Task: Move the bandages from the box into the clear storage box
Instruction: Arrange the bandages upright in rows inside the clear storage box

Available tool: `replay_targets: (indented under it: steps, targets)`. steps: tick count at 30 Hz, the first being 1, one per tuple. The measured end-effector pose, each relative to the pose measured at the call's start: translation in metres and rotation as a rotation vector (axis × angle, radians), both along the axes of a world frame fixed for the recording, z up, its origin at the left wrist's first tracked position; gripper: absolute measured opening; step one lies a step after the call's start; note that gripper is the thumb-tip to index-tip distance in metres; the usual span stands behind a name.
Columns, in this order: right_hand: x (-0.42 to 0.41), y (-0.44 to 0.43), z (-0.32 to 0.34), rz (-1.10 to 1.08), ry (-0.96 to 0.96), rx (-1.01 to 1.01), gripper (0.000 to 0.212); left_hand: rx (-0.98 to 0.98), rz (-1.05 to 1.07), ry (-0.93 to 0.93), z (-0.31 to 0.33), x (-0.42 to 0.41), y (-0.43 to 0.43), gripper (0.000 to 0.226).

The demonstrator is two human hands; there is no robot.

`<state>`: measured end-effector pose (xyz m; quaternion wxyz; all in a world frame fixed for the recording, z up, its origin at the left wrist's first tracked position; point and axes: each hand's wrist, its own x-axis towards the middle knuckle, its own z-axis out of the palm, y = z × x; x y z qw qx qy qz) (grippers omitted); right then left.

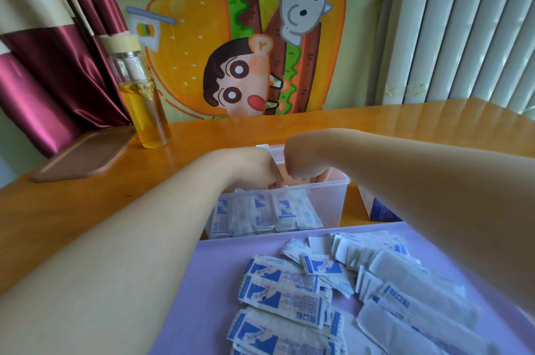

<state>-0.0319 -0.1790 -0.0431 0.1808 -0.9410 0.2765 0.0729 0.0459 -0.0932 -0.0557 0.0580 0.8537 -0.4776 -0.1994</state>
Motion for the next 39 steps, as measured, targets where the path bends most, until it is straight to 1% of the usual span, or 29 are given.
replay_targets:
  steps: [2, 3, 5, 6, 8, 10, 13, 15, 17, 19, 20, 21, 24, 26, 29, 33, 36, 39]
  targets:
    - [-0.009, 0.003, 0.010, 0.035, -0.079, -0.092, 0.020, -0.121, 0.013, 0.023, 0.009, -0.004, 0.008, 0.030]
    - [-0.017, 0.007, 0.016, 0.062, -0.135, -0.172, 0.019, -0.195, 0.018, 0.012, 0.015, -0.007, 0.015, 0.033]
    - [-0.035, 0.014, 0.022, 0.114, -0.302, -0.353, 0.018, -0.360, 0.031, -0.011, 0.024, -0.015, 0.030, 0.034]
    - [-0.046, 0.020, 0.024, 0.130, -0.413, -0.401, 0.018, -0.442, 0.021, -0.038, 0.028, -0.019, 0.039, 0.033]
    - [-0.076, 0.039, 0.022, 0.188, -0.571, -0.384, 0.014, -0.557, -0.027, -0.097, 0.032, -0.037, 0.064, 0.032]
    - [-0.100, 0.052, 0.016, 0.249, -0.600, -0.314, 0.010, -0.612, -0.072, -0.126, 0.033, -0.049, 0.087, 0.030]
    - [-0.140, 0.079, 0.005, 0.362, -0.482, -0.150, 0.005, -0.555, -0.104, -0.114, 0.020, -0.069, 0.124, 0.028]
    - [-0.166, 0.099, -0.002, 0.426, -0.306, -0.056, 0.004, -0.452, -0.110, -0.080, 0.008, -0.085, 0.148, 0.027]
    - [-0.184, 0.115, -0.011, 0.451, -0.105, -0.038, 0.014, -0.333, -0.135, -0.056, -0.004, -0.100, 0.166, 0.023]
    - [-0.192, 0.126, -0.023, 0.453, 0.007, -0.044, 0.024, -0.218, -0.178, -0.039, -0.013, -0.111, 0.179, 0.015]
    - [-0.193, 0.129, -0.028, 0.441, 0.015, -0.044, 0.028, -0.163, -0.192, -0.021, -0.018, -0.117, 0.183, 0.009]
    - [-0.195, 0.133, -0.032, 0.425, 0.011, -0.048, 0.031, -0.123, -0.201, -0.009, -0.023, -0.125, 0.188, 0.008]
    - [-0.195, 0.141, -0.034, 0.403, 0.057, -0.066, 0.035, -0.089, -0.220, 0.000, -0.035, -0.141, 0.192, 0.027]
    - [-0.195, 0.147, -0.032, 0.407, 0.098, -0.063, 0.037, -0.086, -0.235, -0.008, -0.037, -0.150, 0.193, 0.034]
    - [-0.194, 0.157, -0.030, 0.438, 0.158, -0.137, 0.046, -0.066, -0.247, 0.004, -0.038, -0.156, 0.191, 0.028]
    - [-0.193, 0.164, -0.031, 0.441, 0.209, -0.154, 0.053, -0.013, -0.223, 0.012, -0.039, -0.158, 0.191, 0.028]
    - [-0.191, 0.165, -0.031, 0.459, 0.251, -0.181, 0.051, 0.038, -0.242, -0.030, -0.040, -0.159, 0.192, 0.019]
    - [-0.192, 0.166, -0.033, 0.477, 0.234, -0.210, 0.043, -0.040, -0.251, -0.083, -0.041, -0.160, 0.197, 0.012]
